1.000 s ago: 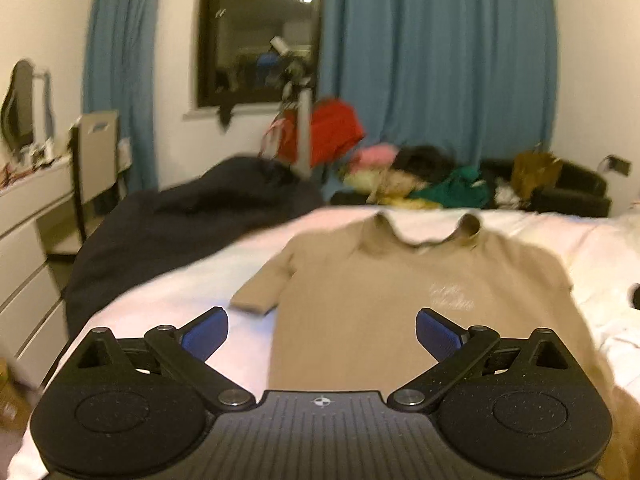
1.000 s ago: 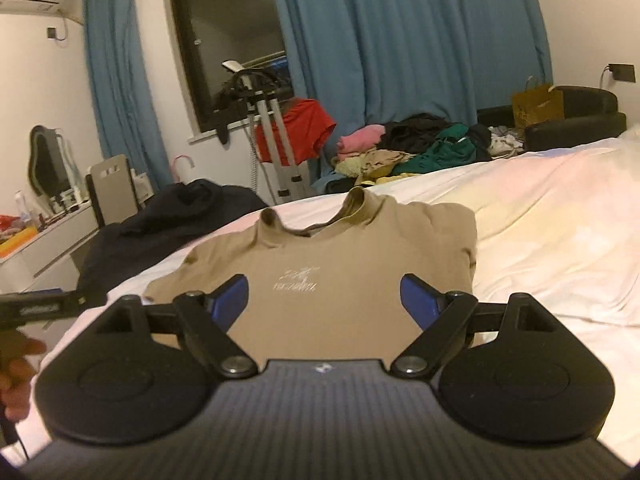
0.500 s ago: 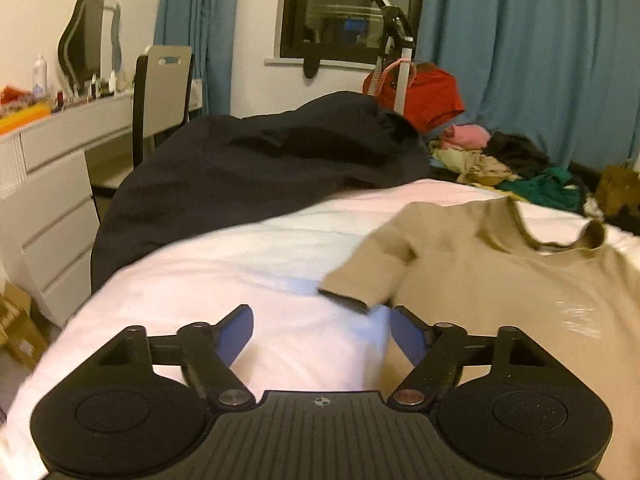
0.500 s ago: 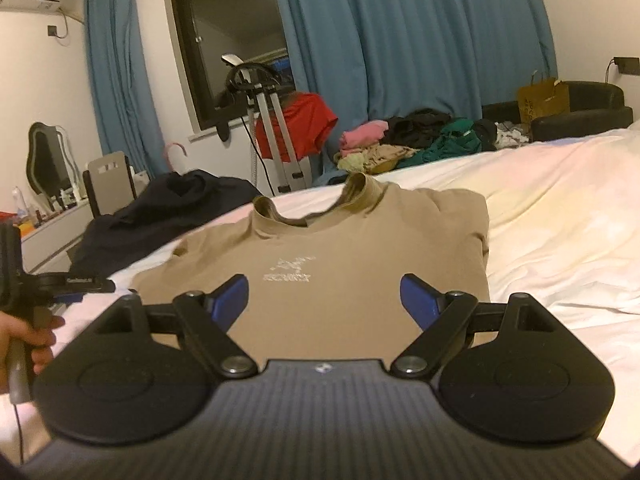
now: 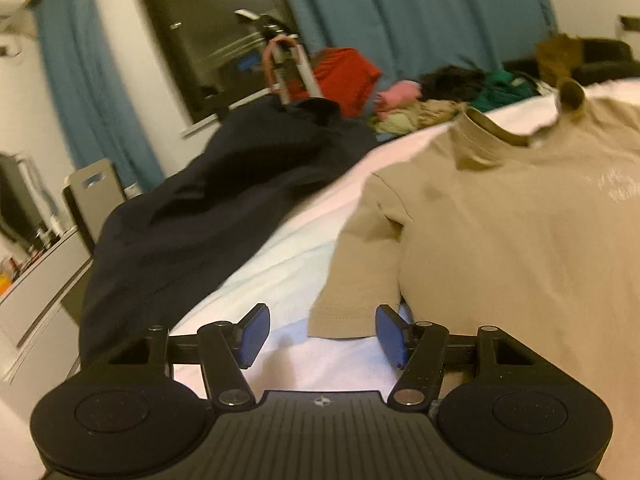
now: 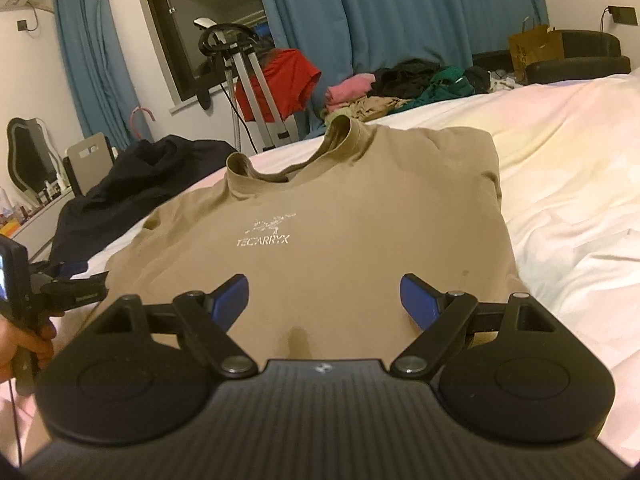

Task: Fold clothes

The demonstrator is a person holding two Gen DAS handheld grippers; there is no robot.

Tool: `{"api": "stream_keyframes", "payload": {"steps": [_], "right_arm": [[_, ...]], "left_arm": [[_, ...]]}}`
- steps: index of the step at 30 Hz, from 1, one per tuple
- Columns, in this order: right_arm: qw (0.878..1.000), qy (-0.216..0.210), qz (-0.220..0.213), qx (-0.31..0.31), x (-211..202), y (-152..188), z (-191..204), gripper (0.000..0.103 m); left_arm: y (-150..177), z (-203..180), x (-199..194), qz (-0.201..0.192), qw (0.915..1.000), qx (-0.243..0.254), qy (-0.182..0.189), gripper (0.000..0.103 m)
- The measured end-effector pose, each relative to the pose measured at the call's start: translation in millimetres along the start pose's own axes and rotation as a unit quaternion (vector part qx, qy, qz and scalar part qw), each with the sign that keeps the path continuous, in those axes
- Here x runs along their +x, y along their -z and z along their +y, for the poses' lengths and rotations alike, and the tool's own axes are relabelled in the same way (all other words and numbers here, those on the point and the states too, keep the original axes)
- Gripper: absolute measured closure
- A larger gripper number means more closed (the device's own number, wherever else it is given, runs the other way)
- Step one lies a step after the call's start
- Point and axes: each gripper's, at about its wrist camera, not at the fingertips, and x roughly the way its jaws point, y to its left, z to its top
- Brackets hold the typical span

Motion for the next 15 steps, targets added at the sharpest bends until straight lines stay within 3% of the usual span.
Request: {"api": "stream_keyframes", "payload": {"steps": [1,7,9,12,15], "right_arm": [[1.000,0.001,0.002,-0.001,0.5,1.2,0.9,0.019],[1.000,0.003,0.017,-0.011,2.4,7.1,5.1,0.019],[1.000,0.003,0.018,-0.014,2.1,7.9,7.3,0.019],[1.000,0.004,0.018,-0.015,1.0,8.6,7.5,0.019],[1.000,0.005,0.018,-0.013,-0.1,8.8,6.2,0.019]], "left_arm": [[0.9,0.6,2.5,-0.001,1.0000,0.000,0.003,0.043],[1.0,5.4,12.9,-0.006,0.9990,-0.025,0.035,0.073],[1.8,9.8,16.3,0.004,0.9976,-0.051,0.046,0.090],[2.3,24.9,17.2,0.009,0.9930,-0.107,0.049,0.099],[0.4,49.0,13.4,0.001,0.9818,-0.182,0.056,0.100]]}}
